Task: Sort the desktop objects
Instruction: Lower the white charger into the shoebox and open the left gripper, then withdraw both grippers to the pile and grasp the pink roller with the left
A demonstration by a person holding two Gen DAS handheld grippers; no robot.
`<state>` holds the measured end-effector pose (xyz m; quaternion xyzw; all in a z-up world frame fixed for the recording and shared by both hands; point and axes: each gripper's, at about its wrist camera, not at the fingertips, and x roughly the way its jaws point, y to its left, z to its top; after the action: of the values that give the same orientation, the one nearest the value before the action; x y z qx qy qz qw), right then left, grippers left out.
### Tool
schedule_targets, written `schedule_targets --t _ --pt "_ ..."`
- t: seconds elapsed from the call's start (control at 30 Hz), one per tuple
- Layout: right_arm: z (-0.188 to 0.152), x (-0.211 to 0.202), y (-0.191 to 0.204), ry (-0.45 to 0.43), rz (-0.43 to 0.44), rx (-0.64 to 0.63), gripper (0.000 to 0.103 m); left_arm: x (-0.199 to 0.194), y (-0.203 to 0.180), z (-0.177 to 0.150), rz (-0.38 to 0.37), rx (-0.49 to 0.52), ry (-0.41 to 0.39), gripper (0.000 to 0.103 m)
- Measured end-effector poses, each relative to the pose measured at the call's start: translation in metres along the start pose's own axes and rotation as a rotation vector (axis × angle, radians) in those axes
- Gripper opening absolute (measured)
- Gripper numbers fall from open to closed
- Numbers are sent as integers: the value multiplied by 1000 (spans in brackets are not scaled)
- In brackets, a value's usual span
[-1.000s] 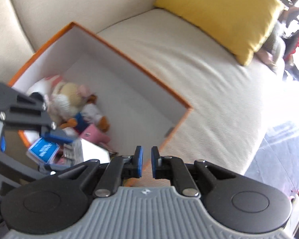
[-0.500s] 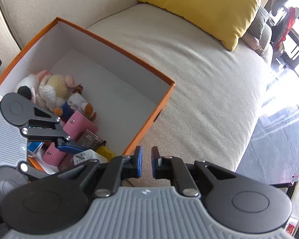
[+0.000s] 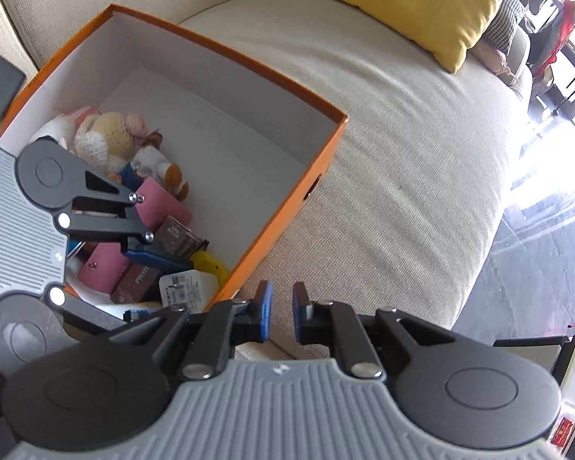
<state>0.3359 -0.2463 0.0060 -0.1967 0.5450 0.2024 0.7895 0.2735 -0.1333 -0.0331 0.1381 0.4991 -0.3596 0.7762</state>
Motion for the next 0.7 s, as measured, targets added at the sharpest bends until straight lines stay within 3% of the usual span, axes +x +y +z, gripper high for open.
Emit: schedule_targets --t 0.07,0.17,0.43,0.7 --pt "-2 -2 0 5 2 2 14 -7 0 0 8 -2 -12 50" --pt "-4 -7 2 6 -2 2 20 -21 0 -1 9 -20 -44 50" --pt "-18 -32 24 -24 7 -5 20 -88 -13 -23 47 -55 -206 50" --pt "-39 -60 65 -84 35 -15 20 -141 -23 -57 102 -130 -305 50"
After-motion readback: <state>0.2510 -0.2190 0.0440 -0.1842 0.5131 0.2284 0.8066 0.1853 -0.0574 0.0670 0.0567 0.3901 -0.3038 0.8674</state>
